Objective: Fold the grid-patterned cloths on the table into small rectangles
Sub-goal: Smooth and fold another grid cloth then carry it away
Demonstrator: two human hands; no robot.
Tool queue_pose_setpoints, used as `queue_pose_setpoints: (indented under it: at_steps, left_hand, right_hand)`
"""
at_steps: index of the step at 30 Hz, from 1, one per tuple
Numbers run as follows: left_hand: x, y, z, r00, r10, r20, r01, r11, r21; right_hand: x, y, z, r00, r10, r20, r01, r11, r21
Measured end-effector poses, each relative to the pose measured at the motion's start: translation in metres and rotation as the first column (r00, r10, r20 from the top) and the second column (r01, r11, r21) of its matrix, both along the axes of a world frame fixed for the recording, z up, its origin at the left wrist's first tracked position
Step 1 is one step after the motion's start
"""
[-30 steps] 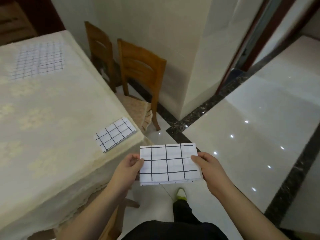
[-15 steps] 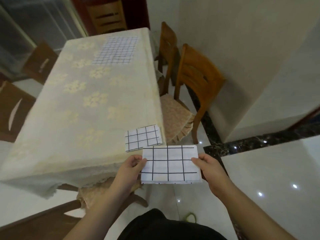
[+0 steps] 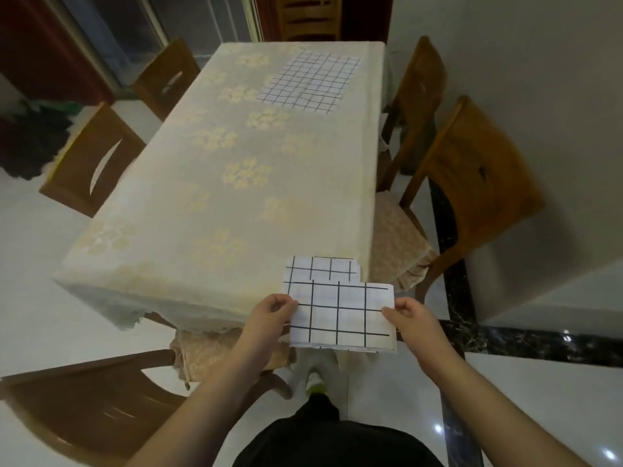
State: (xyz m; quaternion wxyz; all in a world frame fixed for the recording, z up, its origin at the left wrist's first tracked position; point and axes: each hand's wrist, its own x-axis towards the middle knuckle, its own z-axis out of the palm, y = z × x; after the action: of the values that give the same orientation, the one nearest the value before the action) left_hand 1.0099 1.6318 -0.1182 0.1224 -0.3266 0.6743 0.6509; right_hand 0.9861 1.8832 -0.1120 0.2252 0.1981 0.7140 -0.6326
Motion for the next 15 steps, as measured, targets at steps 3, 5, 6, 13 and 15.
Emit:
queue_pose_setpoints:
  at_steps: [3,5,6,13,15]
  left_hand:
    - [-0.019,-0.019,-0.017,0.999,0.001,0.037,0.0,1.0,-0.029]
    - [-0.033,-0.03,-0.027,0.999,-0.012,0.05,0.015,0.998,-0.058]
    - [-0.04,-0.035,-0.032,0.998,-0.028,0.049,0.032,0.996,-0.083]
    - [-0.081,-0.064,-0.061,0.979,-0.183,0.085,0.2,0.939,-0.281]
    - [-0.089,-0.064,-0.07,0.968,-0.219,0.119,0.247,0.912,-0.327]
  right_hand:
    - [-0.025,-0.017,-0.014,0.999,0.035,0.036,-0.037,0.998,0.043]
    - [-0.039,-0.028,-0.023,0.997,0.054,0.056,-0.057,0.997,0.053]
    - [-0.045,-0.033,-0.026,0.996,0.06,0.066,-0.064,0.996,0.063]
    - [-0.078,-0.054,-0.05,0.99,0.054,0.133,-0.071,0.989,0.127]
    - [-0.086,-0.054,-0.055,0.988,0.056,0.143,-0.077,0.986,0.148]
